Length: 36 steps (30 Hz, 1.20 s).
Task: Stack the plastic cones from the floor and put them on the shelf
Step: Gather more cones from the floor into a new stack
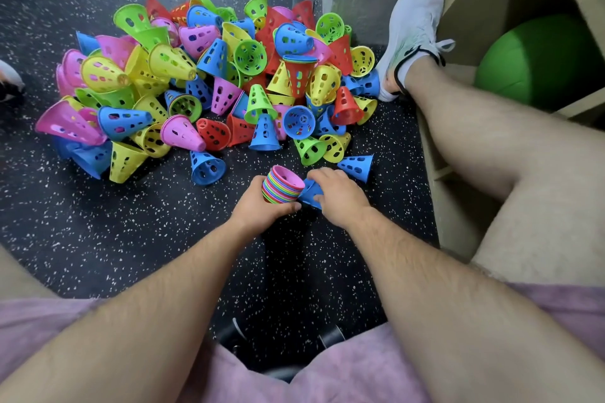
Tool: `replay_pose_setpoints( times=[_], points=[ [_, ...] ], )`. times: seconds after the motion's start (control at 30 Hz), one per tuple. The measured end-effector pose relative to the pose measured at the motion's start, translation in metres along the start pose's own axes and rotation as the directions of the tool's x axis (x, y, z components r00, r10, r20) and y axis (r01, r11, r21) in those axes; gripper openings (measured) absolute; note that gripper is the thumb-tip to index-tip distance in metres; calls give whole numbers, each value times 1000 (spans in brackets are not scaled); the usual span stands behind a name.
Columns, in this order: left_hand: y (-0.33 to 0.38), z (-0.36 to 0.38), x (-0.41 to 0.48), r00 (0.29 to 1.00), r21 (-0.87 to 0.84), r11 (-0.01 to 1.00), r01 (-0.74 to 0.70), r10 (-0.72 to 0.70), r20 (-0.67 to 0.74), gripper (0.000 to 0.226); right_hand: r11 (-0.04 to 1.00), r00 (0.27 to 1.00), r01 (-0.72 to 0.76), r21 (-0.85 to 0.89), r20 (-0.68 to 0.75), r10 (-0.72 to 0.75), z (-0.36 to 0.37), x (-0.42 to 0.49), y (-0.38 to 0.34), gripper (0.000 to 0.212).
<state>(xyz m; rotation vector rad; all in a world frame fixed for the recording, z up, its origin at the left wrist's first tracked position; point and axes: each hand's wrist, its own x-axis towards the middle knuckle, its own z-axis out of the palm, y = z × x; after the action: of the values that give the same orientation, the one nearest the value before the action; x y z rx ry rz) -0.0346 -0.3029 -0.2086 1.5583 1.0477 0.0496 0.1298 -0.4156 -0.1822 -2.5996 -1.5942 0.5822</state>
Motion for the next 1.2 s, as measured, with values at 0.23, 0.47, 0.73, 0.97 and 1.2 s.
replay_pose_setpoints(
  times=[0.23, 0.47, 0.73, 0.97, 1.2],
  points=[
    [-8, -6, -1, 1000, -4, 1000, 25, -25, -15, 73, 936, 929, -162, 311, -272, 251, 1, -1, -1, 21],
    [5, -4, -6, 1000, -15, 1000, -16, 16, -18, 70, 888, 965, 48, 457, -252, 78, -37, -1, -30, 29],
    [11, 2, -1, 1000, -54, 998, -31, 31, 4, 70, 765, 691, -360, 533, -399, 603, -10, 1, -4, 34],
    [24, 18, 14, 995, -6, 999, -52, 52, 80, 71, 337, 478, -610, 717, -6, 878, -11, 21, 37, 19],
    [27, 17, 23, 997, 38, 998, -56, 54, 60, 74, 456, 478, -373, 808, -254, 841, -15, 3, 20, 27]
  ],
)
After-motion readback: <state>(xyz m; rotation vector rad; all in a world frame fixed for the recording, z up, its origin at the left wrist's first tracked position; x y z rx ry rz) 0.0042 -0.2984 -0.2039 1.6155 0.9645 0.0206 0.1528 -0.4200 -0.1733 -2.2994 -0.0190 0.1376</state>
